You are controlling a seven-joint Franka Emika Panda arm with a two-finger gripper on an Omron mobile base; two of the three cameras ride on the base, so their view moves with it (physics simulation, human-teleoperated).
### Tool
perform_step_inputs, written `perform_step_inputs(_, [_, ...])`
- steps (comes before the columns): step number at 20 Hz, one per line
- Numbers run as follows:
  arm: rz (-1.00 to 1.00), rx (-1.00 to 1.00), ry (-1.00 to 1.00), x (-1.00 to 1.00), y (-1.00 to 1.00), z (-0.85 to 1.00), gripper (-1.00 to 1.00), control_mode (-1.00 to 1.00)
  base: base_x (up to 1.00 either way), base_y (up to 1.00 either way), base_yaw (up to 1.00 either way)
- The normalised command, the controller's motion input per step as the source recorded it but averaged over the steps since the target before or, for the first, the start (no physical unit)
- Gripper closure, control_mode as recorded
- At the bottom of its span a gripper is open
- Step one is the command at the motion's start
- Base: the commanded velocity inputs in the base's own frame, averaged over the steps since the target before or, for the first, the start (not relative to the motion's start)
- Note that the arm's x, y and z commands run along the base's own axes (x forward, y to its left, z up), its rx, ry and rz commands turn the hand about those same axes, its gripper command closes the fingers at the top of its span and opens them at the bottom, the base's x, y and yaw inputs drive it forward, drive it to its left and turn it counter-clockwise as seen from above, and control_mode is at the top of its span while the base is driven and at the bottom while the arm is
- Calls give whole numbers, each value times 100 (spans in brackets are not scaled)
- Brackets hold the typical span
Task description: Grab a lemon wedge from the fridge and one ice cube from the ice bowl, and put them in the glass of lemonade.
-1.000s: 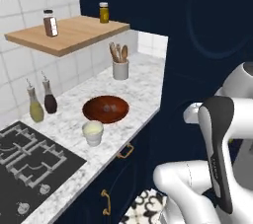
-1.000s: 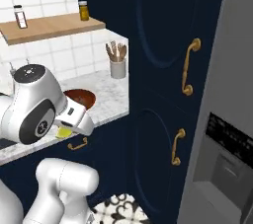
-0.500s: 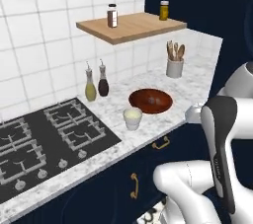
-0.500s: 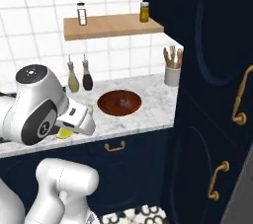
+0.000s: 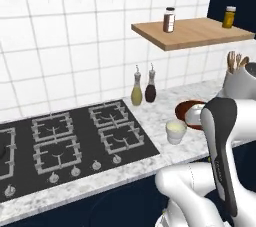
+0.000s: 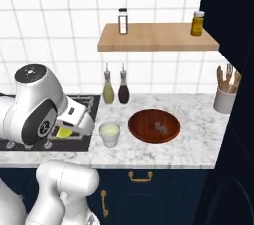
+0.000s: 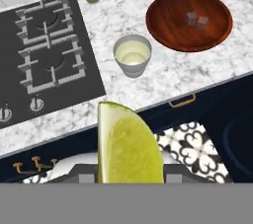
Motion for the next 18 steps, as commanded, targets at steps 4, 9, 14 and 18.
perform_step_inputs(4, [0, 0, 0, 0, 0, 0, 100, 100, 2, -55, 0])
perform_step_inputs(9, [0, 0, 0, 0, 0, 0, 100, 100, 27, -4, 27])
perform_step_inputs(14, [0, 0, 0, 0, 0, 0, 100, 100, 53, -23, 27])
perform_step_inputs(18, [0, 0, 0, 0, 0, 0, 100, 100, 51, -36, 9])
